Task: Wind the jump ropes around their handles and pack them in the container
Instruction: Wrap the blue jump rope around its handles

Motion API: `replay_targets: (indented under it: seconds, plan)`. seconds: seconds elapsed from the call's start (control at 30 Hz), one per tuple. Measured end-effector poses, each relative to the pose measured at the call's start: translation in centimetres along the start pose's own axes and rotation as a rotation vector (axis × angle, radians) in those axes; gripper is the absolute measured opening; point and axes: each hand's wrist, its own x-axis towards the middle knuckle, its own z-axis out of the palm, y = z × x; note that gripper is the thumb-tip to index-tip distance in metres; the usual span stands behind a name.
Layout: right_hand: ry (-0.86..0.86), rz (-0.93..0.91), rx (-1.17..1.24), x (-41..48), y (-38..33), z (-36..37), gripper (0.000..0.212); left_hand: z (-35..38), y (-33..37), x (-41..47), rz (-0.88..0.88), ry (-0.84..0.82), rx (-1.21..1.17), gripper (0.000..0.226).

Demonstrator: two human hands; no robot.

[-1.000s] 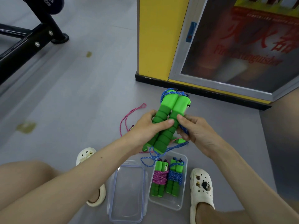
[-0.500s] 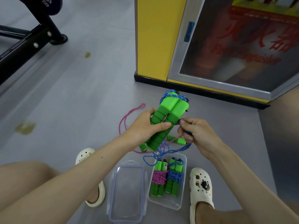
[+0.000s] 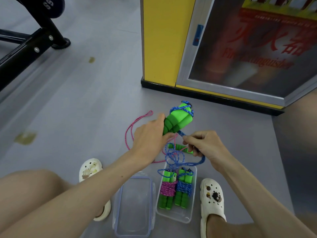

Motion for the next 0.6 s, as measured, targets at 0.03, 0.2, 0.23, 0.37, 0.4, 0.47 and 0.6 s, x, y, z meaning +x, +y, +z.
replay_targets:
  seconds: [0.03,0.2,0.23,0.37,0.4,0.47,0.6]
  plan:
    - [-0.008,0.000,-0.014,-0.07,0.02,0.04,0.024,0.11,-0.13,-0.03,0.007,0.019,0.041,0.048]
    - [-0.019,-0.029,-0.044,-0.23,-0.14,0.33,0.016,0.62,-0.71,-0.05,0.042,0.083,0.145,0.044]
    - [-0.015,-0.038,-0.045,-0.23,-0.18,0.41,0.015,0.69,-0.72,-0.07,0.055,0.092,0.165,0.044]
    - [-0.006,-0.033,0.025,-0.12,-0.33,0.72,0.022,0.79,-0.64,-0.11,0.093,0.130,0.207,0.043]
    - [-0.008,-0.031,0.056,-0.06,-0.36,0.75,0.022,0.76,-0.63,-0.12,0.097,0.146,0.205,0.042]
    - [-0.019,-0.023,0.110,0.03,-0.42,0.67,0.019,0.75,-0.53,-0.12,0.109,0.172,0.213,0.042]
    - [-0.072,-0.009,0.152,-0.16,-0.67,0.46,0.019,0.96,-0.40,-0.18,0.136,0.209,0.234,0.043]
